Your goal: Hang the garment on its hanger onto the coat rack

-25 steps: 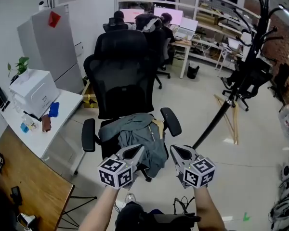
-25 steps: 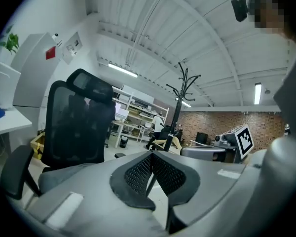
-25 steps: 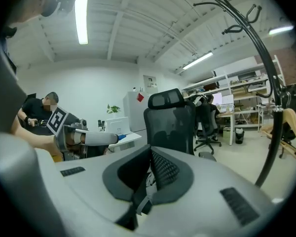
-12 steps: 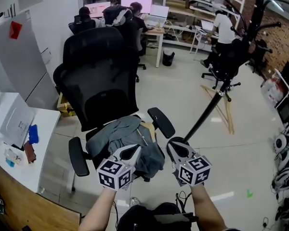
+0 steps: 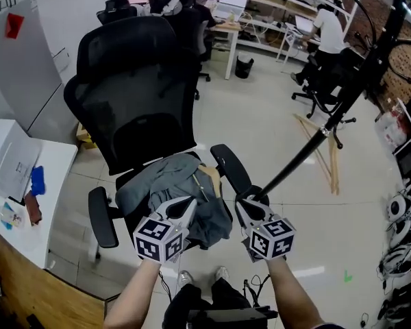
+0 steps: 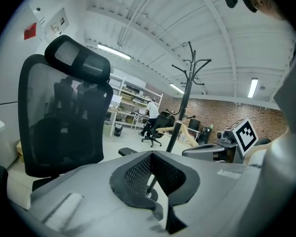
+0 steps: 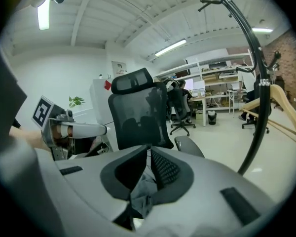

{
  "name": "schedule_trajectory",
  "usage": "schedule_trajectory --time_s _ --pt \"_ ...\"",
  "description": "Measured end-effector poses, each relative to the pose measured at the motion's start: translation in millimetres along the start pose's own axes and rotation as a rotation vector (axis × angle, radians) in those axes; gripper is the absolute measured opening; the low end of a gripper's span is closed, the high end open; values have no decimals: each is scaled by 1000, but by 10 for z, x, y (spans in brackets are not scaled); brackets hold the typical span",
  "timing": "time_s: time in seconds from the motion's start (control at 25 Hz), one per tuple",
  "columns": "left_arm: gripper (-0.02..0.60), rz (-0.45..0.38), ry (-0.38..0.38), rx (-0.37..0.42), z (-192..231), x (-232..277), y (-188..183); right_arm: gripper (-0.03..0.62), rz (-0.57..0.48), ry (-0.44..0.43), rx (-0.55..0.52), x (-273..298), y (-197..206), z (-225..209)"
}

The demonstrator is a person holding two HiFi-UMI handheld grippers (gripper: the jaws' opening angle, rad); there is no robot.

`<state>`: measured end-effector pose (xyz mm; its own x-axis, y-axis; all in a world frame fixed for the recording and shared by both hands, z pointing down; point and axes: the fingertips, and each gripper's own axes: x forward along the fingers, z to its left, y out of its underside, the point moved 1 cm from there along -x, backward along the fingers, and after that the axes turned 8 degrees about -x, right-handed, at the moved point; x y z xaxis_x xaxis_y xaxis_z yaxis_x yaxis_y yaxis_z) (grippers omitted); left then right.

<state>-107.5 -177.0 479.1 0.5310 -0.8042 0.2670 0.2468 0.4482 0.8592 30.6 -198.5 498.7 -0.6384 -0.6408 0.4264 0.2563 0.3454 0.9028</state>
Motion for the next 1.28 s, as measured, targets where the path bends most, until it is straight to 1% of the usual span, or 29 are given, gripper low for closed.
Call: schedule_trajectory --time_s 0.16,0.24,0.28,0.32,0.48,0.6,0.64,0.68,0.76,0.8,0.92,0.96,1.0,1.08,1.28 --pt "-3 18 -52 -21 301 122 169 39 64 36 26 400 322 -173" --pt "-3 33 -72 -26 446 255 300 54 96 55 40 643 529 -279" --pt "-3 44 -78 -29 513 326 375 154 115 57 51 772 645 -321" --pt "-3 57 -82 -34 577 392 457 190 135 59 61 900 771 -356" --pt "-3 117 -96 -57 783 564 831 190 238 71 86 1318 1357 -436" --pt "-3 139 -112 -45 966 632 975 191 308 92 70 1639 1685 -520" --pt "-3 143 -117 -44 1019 637 1004 234 329 106 67 1732 1769 -557" --pt "-3 147 -120 -48 1053 638 1037 245 348 120 73 1805 1852 -598" --pt "-3 152 -120 -68 1076 633 1112 292 387 132 104 1912 2022 -657" --pt "-3 154 -119 -79 1078 630 1150 293 404 129 119 1964 2099 -661" --pt "-3 163 -114 -100 1078 618 1244 292 451 119 130 2104 2290 -626" --pt "-3 166 -112 -102 1075 613 1261 219 467 119 116 2125 2336 -617" --pt "-3 168 -110 -103 1072 604 1268 64 474 117 94 2136 2354 -604" --pt "-3 167 -107 -103 1076 576 1268 44 455 105 64 2141 2327 -567" --pt "-3 161 -118 -114 1125 510 1276 41 408 105 43 2089 2208 -555"
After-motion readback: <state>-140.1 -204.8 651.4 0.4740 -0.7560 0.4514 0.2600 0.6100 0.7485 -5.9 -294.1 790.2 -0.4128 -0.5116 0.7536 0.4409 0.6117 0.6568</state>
